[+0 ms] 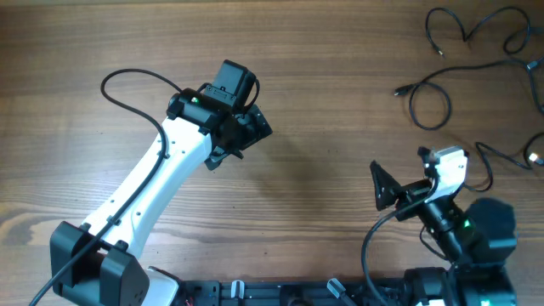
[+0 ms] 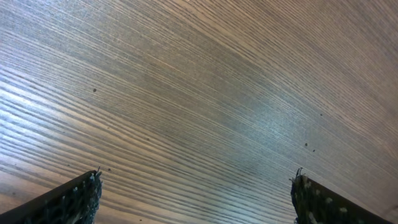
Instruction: Untangle cables
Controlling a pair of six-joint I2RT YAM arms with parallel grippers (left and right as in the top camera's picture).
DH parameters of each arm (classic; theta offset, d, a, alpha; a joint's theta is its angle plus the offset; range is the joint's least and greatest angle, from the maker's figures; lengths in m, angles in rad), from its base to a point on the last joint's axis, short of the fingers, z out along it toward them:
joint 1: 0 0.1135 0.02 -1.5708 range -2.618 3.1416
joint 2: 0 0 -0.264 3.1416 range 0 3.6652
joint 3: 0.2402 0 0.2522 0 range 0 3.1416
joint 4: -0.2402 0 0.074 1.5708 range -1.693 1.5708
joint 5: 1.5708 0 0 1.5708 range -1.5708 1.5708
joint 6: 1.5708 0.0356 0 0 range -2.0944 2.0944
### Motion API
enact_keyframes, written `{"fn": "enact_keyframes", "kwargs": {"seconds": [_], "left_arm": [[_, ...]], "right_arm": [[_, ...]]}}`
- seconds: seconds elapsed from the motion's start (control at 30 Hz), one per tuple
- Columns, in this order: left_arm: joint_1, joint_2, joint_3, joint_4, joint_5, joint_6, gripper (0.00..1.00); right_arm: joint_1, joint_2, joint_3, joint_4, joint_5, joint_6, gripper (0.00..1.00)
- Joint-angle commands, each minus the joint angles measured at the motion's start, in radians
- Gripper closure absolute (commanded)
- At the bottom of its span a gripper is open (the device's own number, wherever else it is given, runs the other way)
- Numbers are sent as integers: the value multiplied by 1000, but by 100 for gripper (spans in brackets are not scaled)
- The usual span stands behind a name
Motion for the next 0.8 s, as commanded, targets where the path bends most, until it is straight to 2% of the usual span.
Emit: {"fn": "enact_keyframes", "kwargs": {"seconds": [0.0,0.27,0.5,0.77], "left_arm": [[-6,6,0,0,-17,8,0],[-6,6,0,0,-17,8,0],[-6,6,0,0,-17,8,0],[-6,6,0,0,-17,8,0]], "right_arm": [[5,-66,-96,93,-2,-7,0],[5,-211,-317,275,2,-33,0],[5,-327,-432,373,19,-34,0],[5,-354,-529,579,29,-33,0]]}}
